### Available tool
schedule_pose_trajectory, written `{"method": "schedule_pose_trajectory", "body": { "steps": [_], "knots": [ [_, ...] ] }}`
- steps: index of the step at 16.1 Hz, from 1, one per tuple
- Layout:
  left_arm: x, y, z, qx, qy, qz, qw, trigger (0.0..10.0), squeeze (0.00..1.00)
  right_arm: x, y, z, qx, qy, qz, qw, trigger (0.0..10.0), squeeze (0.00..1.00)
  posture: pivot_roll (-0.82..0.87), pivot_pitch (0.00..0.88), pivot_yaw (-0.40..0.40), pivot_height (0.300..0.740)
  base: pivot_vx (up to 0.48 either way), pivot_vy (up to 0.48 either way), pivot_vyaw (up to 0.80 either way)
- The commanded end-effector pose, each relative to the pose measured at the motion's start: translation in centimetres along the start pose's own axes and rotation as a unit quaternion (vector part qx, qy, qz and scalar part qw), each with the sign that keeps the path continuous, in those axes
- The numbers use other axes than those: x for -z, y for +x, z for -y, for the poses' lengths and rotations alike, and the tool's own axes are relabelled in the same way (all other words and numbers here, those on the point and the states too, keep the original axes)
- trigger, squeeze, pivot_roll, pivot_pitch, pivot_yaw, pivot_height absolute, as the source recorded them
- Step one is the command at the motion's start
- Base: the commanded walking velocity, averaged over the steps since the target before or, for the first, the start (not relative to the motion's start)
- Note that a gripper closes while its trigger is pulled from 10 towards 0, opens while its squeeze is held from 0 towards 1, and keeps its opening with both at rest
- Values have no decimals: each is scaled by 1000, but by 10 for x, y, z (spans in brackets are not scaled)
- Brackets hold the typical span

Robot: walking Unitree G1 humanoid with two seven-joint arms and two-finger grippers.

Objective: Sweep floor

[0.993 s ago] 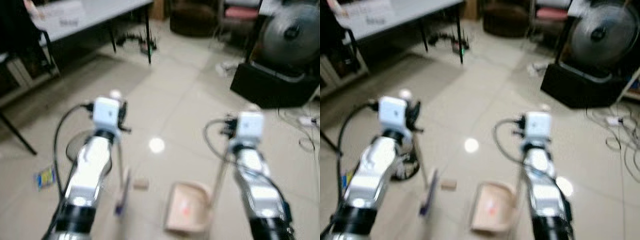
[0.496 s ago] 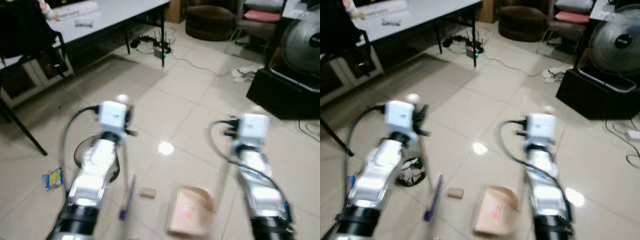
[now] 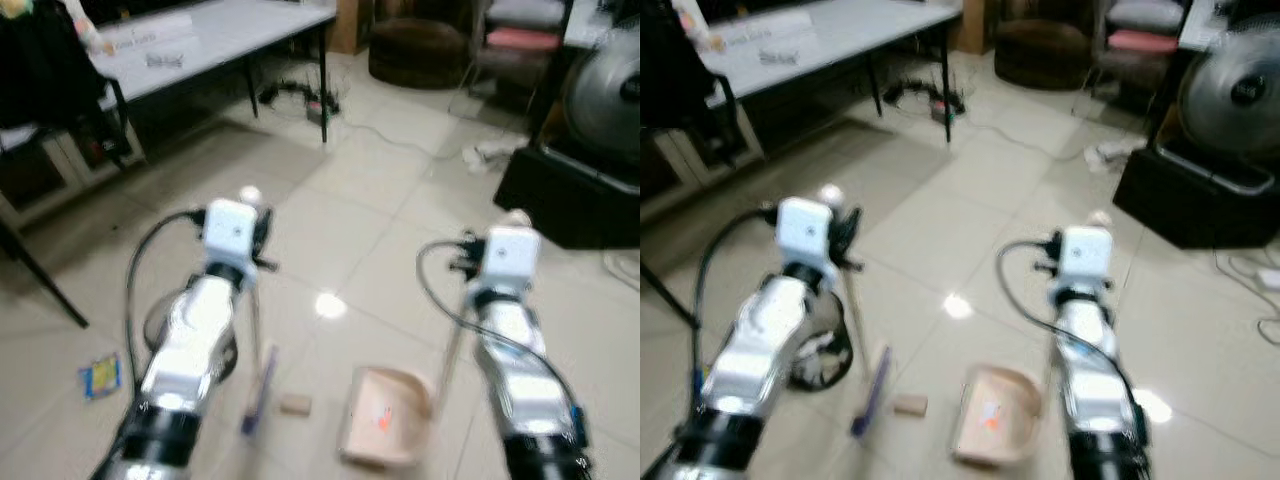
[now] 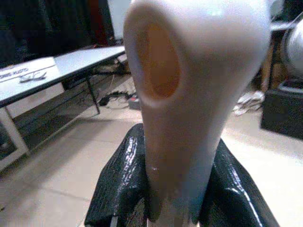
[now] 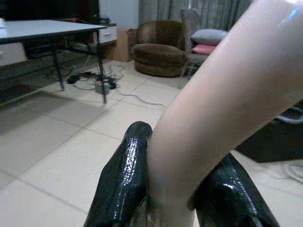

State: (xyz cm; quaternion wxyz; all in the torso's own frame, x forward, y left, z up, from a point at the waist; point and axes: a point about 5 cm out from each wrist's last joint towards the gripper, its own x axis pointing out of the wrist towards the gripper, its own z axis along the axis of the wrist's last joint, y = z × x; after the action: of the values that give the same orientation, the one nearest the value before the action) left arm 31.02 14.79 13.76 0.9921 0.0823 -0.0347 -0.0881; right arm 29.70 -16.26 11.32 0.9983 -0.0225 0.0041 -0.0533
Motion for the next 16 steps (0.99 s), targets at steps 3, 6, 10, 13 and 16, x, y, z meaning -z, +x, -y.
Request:
{"method": "schedule_pose_trajectory", "body": {
  "steps": [3, 6, 10, 13, 16],
  "knots": [
    [-10, 3, 2, 9, 14, 21, 1000, 10000, 0, -10, 3, -1, -4, 8, 24, 1000, 10000, 0, -28, 0, 46, 740, 361, 0, 0],
    [-9, 2, 3, 14, 14, 19, 1000, 10000, 0, -10, 3, -1, -2, 7, 26, 1000, 10000, 0, -31, 0, 46, 740, 364, 0, 0],
    [-8, 1, 2, 14, 14, 19, 1000, 10000, 0, -9, 1, 3, 3, 7, 24, 1000, 10000, 0, -35, 13, 29, 740, 363, 0, 0],
    [-8, 1, -2, 3, 8, 22, 1000, 10000, 0, -8, 1, 6, 13, 3, 22, 1000, 10000, 0, -38, 56, 20, 740, 111, 0, 0],
    [1, 7, -7, -4, 29, 8, 1000, 10000, 0, -12, 6, 13, 35, 14, 45, 998, 10000, 0, -11, 131, 13, 740, 0, 0, 0]
  ]
}}
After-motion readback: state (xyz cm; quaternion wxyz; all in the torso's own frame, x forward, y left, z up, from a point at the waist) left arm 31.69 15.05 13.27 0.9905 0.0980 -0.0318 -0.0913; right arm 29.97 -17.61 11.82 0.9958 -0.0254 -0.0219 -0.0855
